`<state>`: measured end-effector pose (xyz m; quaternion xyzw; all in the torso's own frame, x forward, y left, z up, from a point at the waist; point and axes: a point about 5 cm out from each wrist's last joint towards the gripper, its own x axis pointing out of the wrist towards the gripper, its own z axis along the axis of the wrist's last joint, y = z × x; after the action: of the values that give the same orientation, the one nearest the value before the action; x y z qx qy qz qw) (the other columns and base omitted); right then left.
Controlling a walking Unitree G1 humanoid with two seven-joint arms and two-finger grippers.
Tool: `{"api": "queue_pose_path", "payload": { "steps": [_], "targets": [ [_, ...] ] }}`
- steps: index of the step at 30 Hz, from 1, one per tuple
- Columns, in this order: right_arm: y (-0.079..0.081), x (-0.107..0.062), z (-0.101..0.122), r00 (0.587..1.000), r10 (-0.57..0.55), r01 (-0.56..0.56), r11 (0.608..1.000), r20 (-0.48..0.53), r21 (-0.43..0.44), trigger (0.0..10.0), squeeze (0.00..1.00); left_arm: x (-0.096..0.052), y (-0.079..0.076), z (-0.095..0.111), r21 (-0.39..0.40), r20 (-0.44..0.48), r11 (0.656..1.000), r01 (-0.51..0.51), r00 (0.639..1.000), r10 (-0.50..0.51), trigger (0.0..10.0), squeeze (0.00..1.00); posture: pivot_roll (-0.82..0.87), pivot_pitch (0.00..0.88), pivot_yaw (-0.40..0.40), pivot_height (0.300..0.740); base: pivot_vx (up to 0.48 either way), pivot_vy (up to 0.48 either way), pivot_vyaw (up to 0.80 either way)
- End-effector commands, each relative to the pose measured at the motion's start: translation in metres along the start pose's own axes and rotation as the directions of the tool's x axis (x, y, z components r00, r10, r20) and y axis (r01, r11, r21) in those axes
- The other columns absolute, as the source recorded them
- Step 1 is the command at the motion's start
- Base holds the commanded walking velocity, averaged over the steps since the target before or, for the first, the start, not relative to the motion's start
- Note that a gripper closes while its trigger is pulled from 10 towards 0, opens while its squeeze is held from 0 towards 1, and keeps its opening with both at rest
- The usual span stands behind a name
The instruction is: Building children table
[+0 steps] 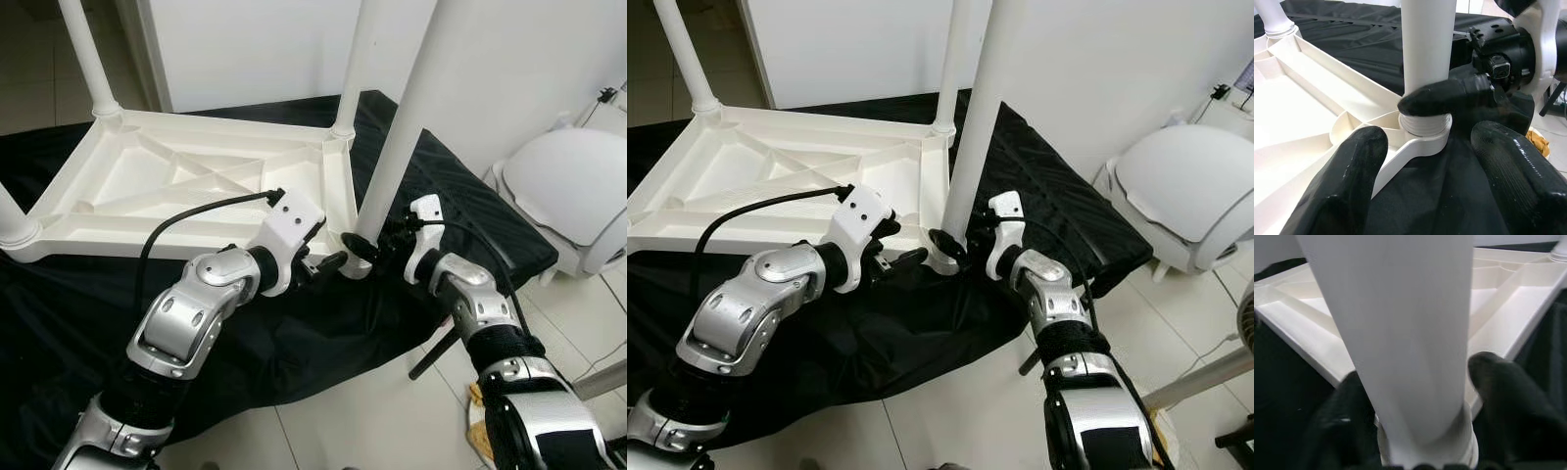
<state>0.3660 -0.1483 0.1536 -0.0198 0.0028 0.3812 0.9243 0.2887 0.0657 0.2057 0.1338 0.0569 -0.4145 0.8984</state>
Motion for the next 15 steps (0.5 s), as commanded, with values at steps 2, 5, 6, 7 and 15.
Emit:
{"api": "queue_pose_path", "payload": {
  "steps": [2, 5, 6, 7, 15],
  "targets": [
    [-0.0012, -0.0014, 0.0006, 0.999, 0.033, -0.033, 0.999, -0.009, -0.017, 0.0, 0.00, 0.0006, -0.0030, 0.0054, 0.026, 0.010, 1.000, 0.006, 1.000, -0.006, 10.0, 0.00, -0.01, 0.035, -0.059, 0.740, 0.000, 0.000, 0.00],
    [-0.0014, -0.0020, 0.0008, 0.998, 0.063, -0.063, 0.997, -0.011, -0.034, 0.0, 0.00, 0.0003, -0.0023, 0.0061, 0.026, 0.010, 1.000, 0.005, 1.000, -0.005, 10.0, 0.00, -0.01, 0.034, -0.058, 0.740, 0.000, 0.000, 0.00],
    [-0.0021, -0.0028, 0.0004, 0.997, 0.071, -0.071, 0.997, -0.015, -0.041, 0.0, 0.00, 0.0003, -0.0016, 0.0067, 0.027, 0.011, 1.000, 0.002, 1.000, -0.003, 10.0, 0.00, -0.02, 0.034, -0.058, 0.740, 0.000, 0.000, 0.00],
    [-0.0021, -0.0028, 0.0004, 0.997, 0.071, -0.071, 0.997, -0.015, -0.041, 0.0, 0.00, 0.0003, -0.0016, 0.0067, 0.027, 0.011, 1.000, 0.002, 1.000, -0.003, 10.0, 0.00, -0.02, 0.034, -0.058, 0.740, 0.000, 0.000, 0.00],
    [-0.0037, -0.0077, -0.0043, 0.997, 0.077, -0.078, 0.996, -0.019, -0.043, 0.0, 0.00, 0.0023, -0.0026, 0.0070, 0.024, 0.015, 1.000, 0.006, 1.000, -0.007, 10.0, 0.00, -0.02, 0.021, -0.066, 0.740, 0.000, 0.000, 0.00]
  ]
}}
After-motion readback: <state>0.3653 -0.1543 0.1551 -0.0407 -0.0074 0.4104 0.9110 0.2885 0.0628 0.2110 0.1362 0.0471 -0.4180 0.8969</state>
